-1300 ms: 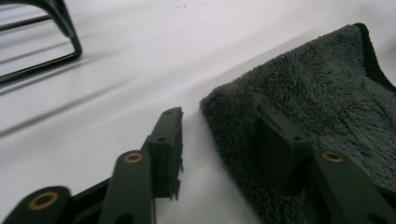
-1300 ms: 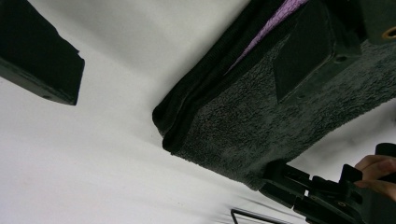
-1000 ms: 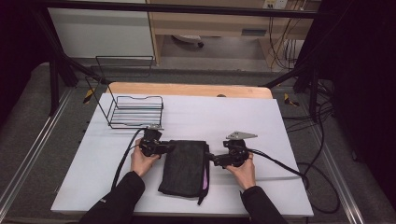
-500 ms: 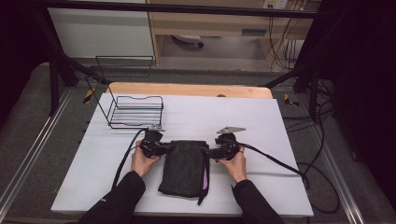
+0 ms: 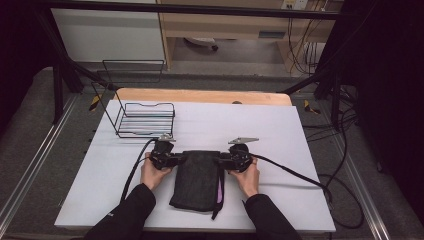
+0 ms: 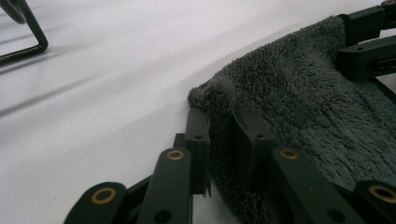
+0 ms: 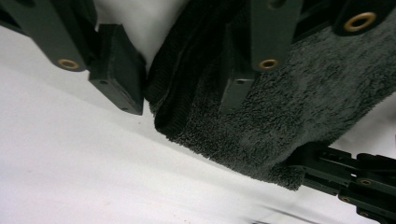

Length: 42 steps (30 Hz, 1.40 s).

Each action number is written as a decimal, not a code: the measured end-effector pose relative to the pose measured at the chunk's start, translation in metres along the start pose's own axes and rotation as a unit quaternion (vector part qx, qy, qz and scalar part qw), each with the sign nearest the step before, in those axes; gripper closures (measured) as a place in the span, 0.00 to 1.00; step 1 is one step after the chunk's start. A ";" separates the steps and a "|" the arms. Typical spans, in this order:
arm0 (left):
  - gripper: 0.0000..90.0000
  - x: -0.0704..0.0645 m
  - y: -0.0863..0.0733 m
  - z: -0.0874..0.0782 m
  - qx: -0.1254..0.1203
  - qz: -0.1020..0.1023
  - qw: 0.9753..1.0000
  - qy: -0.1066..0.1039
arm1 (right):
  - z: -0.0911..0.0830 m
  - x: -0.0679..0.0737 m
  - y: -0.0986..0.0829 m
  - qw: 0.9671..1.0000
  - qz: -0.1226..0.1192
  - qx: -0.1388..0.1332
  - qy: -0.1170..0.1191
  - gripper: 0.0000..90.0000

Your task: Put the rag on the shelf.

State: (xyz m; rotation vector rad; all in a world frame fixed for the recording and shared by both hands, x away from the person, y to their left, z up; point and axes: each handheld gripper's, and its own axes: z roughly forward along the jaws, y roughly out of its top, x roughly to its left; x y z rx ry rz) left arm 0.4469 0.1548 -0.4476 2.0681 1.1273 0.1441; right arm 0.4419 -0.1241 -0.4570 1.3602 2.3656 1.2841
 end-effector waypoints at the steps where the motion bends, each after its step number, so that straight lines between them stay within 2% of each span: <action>1: 0.85 -0.001 0.000 0.000 0.000 0.000 1.000 0.001 | 0.000 0.001 0.000 1.000 0.007 0.002 0.004 0.62; 3: 0.87 -0.002 0.000 0.000 -0.001 0.002 1.000 0.006 | 0.000 0.002 0.000 1.000 0.017 0.006 0.008 0.67; 13: 0.91 -0.002 -0.001 -0.002 -0.006 -0.002 1.000 0.005 | 0.000 0.000 0.001 0.999 0.038 0.018 0.025 0.82; 18: 0.91 -0.002 -0.001 -0.005 -0.012 -0.003 1.000 0.004 | 0.000 0.000 0.001 0.999 0.040 0.018 0.025 0.83; 23: 0.92 -0.004 0.001 -0.015 -0.029 -0.005 1.000 -0.003 | -0.003 0.002 0.002 0.999 0.042 0.012 0.024 0.84; 27: 0.92 -0.008 0.002 -0.024 -0.041 0.006 0.999 -0.004 | -0.007 0.003 0.003 0.999 0.036 0.004 0.026 0.83; 36: 0.92 -0.013 0.003 -0.035 -0.055 0.015 0.998 -0.014 | -0.019 0.007 0.007 0.999 0.035 -0.017 0.037 0.84; 42: 0.91 -0.018 0.003 -0.045 -0.074 0.023 0.997 -0.018 | -0.031 0.010 0.010 0.998 0.027 -0.031 0.045 0.84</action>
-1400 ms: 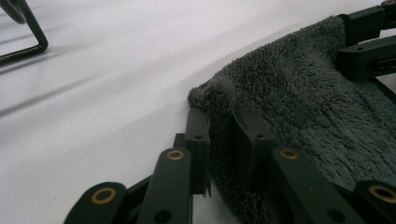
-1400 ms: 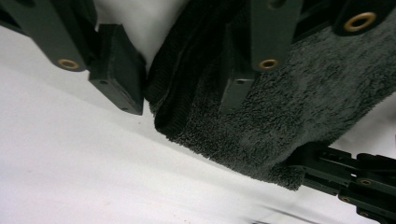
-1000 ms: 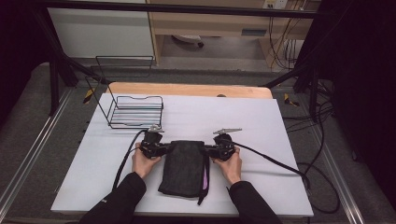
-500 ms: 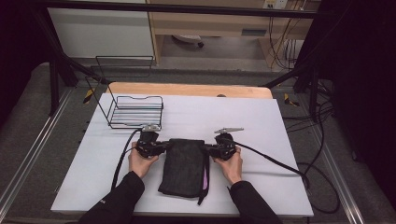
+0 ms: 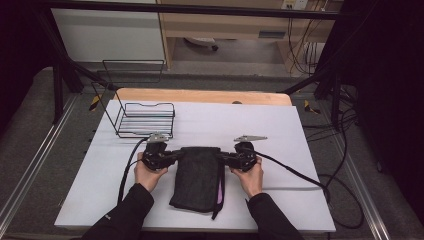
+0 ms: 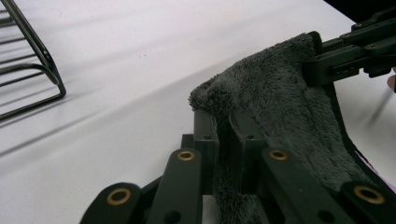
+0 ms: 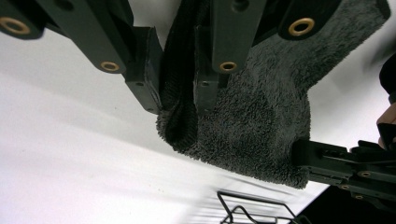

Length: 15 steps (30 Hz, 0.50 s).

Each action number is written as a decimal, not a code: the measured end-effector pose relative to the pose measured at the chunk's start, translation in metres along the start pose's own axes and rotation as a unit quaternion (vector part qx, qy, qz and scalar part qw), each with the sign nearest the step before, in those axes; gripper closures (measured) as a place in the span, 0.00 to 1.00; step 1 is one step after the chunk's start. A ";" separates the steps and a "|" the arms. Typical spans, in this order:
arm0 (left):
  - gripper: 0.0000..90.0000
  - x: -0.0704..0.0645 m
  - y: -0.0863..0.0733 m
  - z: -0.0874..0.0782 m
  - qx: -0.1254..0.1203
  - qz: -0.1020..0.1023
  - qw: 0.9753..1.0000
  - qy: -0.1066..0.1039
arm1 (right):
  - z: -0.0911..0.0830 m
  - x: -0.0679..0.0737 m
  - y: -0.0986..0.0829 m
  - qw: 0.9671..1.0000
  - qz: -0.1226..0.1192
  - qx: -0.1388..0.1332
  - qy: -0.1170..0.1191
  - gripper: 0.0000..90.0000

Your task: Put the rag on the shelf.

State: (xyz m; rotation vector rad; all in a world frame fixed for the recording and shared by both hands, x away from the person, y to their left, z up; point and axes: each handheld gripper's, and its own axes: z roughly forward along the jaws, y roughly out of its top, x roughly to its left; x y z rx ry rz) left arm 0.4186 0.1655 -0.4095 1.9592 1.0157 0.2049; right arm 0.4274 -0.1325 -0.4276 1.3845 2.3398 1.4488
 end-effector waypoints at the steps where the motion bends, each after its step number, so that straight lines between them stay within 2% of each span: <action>1: 0.91 -0.001 0.000 -0.002 -0.002 0.003 1.000 0.001 | -0.001 0.002 0.001 1.000 -0.011 -0.001 -0.004 0.84; 4: 0.92 -0.005 0.001 -0.008 -0.008 0.014 1.000 0.006 | -0.003 0.009 0.004 1.000 -0.027 -0.005 -0.007 0.84; 9: 0.92 -0.008 0.003 -0.021 -0.024 0.013 1.000 0.001 | -0.009 0.015 0.007 0.999 -0.031 -0.020 0.000 0.84; 15: 0.92 -0.011 0.006 -0.029 -0.034 0.013 0.999 -0.001 | -0.015 0.022 0.011 0.998 -0.051 -0.038 0.002 0.84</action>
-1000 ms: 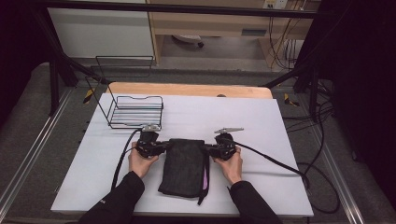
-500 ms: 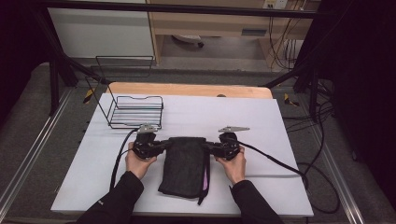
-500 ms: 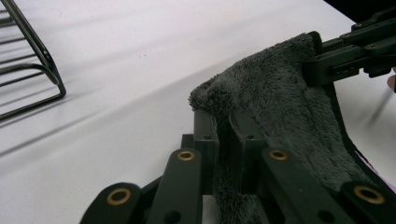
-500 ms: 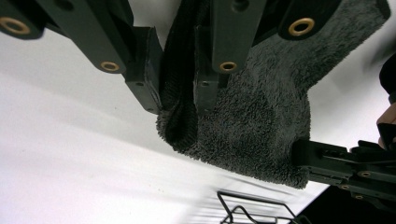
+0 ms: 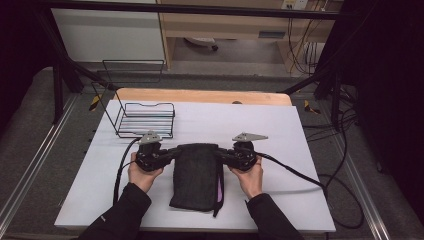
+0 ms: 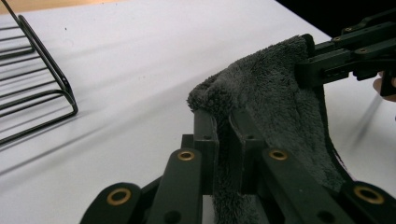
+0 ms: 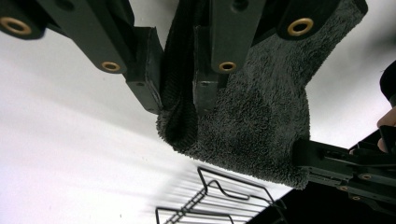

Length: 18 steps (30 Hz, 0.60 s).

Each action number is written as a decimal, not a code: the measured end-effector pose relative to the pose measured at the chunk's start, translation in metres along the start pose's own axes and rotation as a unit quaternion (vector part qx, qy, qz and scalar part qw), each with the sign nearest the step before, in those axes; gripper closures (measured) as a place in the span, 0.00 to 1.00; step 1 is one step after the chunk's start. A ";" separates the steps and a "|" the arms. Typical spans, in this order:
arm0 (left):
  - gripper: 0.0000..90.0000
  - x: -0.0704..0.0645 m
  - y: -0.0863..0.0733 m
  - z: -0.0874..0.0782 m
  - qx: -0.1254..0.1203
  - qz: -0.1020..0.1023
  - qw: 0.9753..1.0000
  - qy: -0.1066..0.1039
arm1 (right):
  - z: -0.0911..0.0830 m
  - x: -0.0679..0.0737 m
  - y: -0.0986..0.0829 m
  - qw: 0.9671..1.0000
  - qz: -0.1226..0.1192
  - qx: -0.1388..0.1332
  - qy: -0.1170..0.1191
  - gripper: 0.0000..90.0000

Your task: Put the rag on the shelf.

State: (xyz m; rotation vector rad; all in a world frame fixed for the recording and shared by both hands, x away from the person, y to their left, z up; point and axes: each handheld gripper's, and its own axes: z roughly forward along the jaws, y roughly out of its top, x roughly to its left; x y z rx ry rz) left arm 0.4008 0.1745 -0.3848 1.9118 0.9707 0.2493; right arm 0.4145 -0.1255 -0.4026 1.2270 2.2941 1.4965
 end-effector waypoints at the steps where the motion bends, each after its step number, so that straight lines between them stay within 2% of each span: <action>1: 0.92 0.000 0.001 -0.002 -0.002 0.001 1.000 0.000 | 0.000 0.000 0.000 1.000 0.000 0.000 0.000 0.84; 18: 0.92 -0.017 0.015 -0.028 -0.048 0.021 0.999 -0.001 | -0.024 0.017 0.017 0.998 -0.027 -0.055 0.002 0.85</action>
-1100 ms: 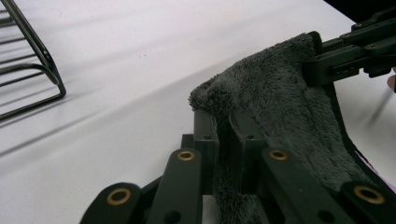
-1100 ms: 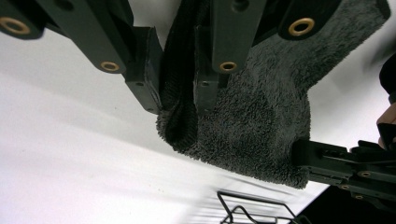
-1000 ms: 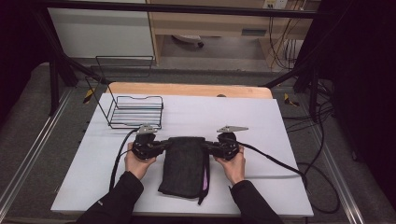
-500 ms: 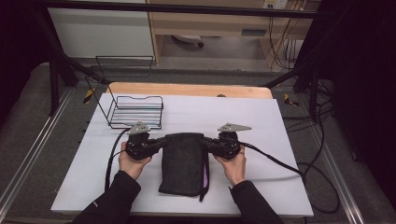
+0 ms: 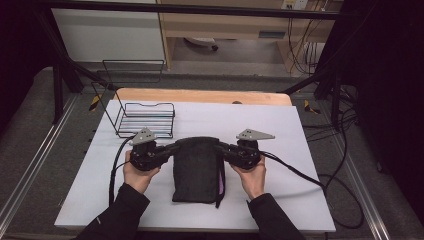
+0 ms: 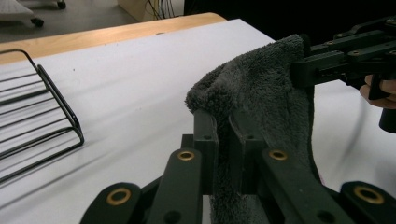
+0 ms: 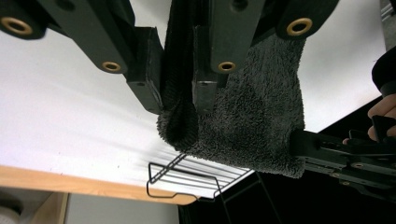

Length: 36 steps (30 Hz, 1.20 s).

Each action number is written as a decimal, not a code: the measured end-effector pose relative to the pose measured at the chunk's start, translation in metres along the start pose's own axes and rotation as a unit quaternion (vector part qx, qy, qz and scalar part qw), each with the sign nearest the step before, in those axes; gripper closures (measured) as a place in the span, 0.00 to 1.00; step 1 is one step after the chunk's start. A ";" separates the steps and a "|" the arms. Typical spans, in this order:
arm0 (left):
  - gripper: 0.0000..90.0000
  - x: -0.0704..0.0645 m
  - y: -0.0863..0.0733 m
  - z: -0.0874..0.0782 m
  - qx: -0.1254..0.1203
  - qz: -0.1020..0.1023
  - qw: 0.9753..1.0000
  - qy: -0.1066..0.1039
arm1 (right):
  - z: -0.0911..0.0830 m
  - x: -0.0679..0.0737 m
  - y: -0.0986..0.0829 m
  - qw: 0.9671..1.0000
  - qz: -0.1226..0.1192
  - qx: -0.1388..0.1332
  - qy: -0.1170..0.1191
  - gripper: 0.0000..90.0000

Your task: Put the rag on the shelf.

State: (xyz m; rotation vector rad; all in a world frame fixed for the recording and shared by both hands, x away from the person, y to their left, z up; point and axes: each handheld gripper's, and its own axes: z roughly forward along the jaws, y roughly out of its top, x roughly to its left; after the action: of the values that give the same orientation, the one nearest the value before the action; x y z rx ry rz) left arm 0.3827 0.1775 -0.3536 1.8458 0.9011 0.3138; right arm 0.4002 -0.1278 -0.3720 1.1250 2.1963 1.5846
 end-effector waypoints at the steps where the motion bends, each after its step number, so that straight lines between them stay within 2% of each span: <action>1: 0.91 -0.001 0.001 -0.001 -0.002 0.001 1.000 0.001 | -0.002 0.002 0.002 1.000 -0.005 -0.006 -0.001 0.85; 9: 0.91 -0.003 0.006 -0.010 -0.019 0.006 1.000 0.005 | -0.009 0.009 0.010 1.000 -0.017 -0.024 0.001 0.85; 22: 0.92 -0.003 0.016 -0.028 -0.051 0.007 0.999 0.006 | -0.017 0.025 0.027 0.997 -0.054 -0.053 -0.007 0.85; 31: 0.92 -0.001 0.023 -0.045 -0.078 0.014 0.997 0.018 | -0.013 0.039 0.040 0.994 -0.077 -0.077 -0.013 0.85; 36: 0.92 0.005 0.026 -0.054 -0.093 0.007 0.995 0.024 | -0.007 0.046 0.047 0.992 -0.080 -0.094 -0.007 0.85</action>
State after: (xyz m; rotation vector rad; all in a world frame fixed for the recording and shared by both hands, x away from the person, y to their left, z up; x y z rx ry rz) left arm 0.3659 0.2126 -0.3075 1.6793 0.8614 0.4376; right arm 0.3859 -0.0960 -0.3165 0.8813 2.0220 1.6654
